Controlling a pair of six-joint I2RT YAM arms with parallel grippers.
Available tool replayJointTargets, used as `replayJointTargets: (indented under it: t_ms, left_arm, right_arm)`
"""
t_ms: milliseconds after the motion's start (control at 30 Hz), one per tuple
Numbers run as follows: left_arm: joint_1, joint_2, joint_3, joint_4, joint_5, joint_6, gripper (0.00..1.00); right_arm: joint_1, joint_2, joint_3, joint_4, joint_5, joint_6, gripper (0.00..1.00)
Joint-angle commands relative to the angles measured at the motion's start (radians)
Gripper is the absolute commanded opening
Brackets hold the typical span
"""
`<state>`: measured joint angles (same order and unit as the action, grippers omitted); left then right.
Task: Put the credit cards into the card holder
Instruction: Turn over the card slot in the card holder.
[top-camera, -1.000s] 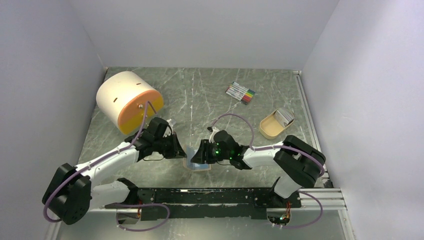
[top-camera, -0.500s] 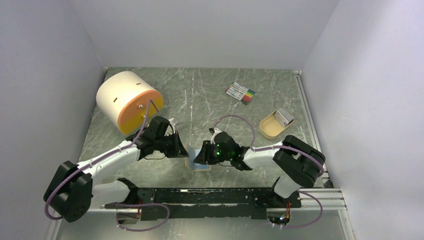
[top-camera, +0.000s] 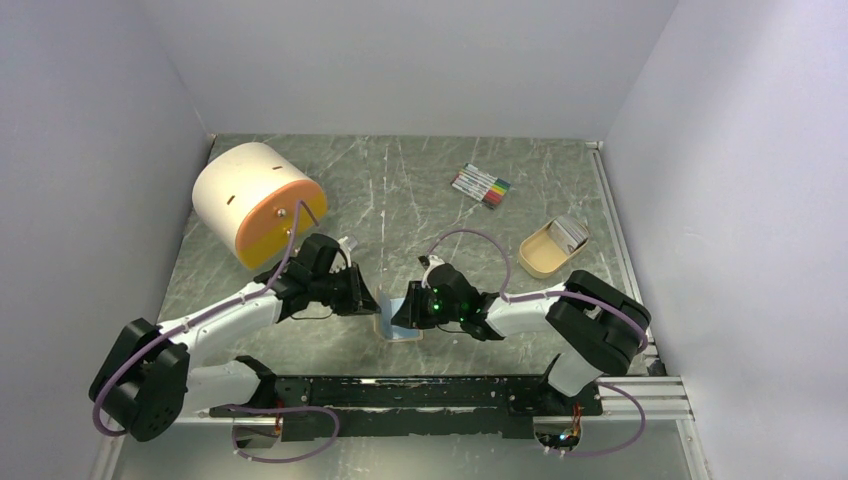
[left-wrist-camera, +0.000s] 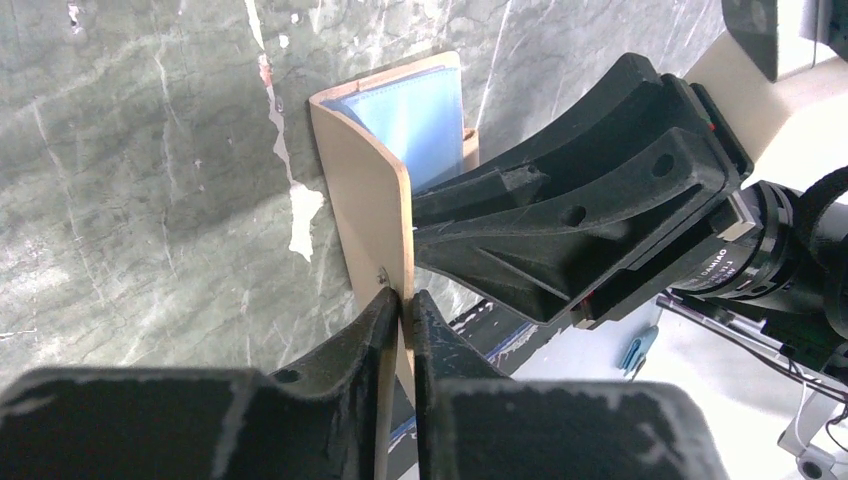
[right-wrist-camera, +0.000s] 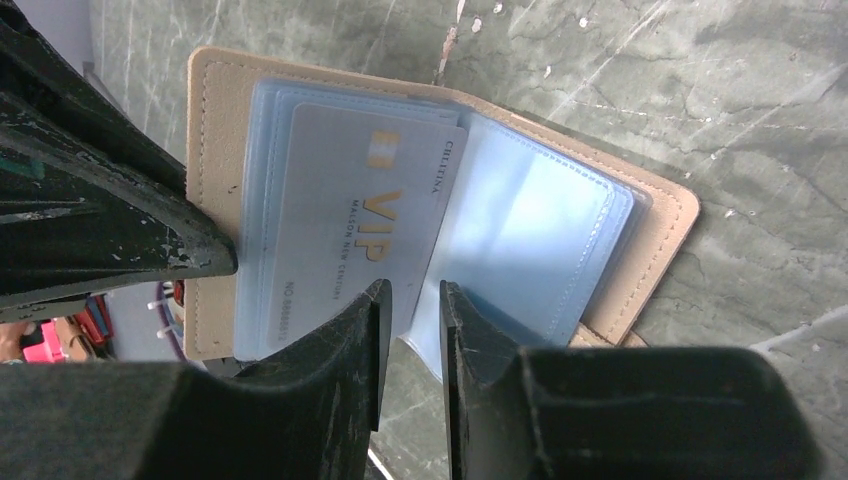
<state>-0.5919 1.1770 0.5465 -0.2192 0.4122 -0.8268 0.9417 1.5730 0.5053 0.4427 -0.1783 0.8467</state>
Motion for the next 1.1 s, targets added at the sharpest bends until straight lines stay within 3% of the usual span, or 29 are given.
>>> replayJointTargets:
  t_ms: [0,133,633,867,1067]
  left_arm:
    - [-0.006,0.004,-0.005,0.036,0.02,-0.005,0.19]
    - [-0.006,-0.005,-0.001,0.039,0.019,-0.006,0.25]
    - [-0.006,0.051,0.0,0.072,0.004,0.008,0.23]
    - [-0.008,0.043,-0.01,0.099,0.02,0.003,0.09]
    - [-0.009,0.036,-0.033,0.149,0.047,-0.015,0.09]
  right_arm:
    - [-0.004,0.011,0.009,-0.03,0.032,-0.029,0.29]
    - [-0.003,0.01,0.018,-0.039,0.031,-0.037,0.29]
    - [-0.003,0.012,0.017,-0.034,0.022,-0.035,0.28]
    - [-0.003,0.016,0.015,-0.031,0.026,-0.034,0.28]
    - [-0.002,0.022,0.017,-0.034,0.029,-0.031,0.32]
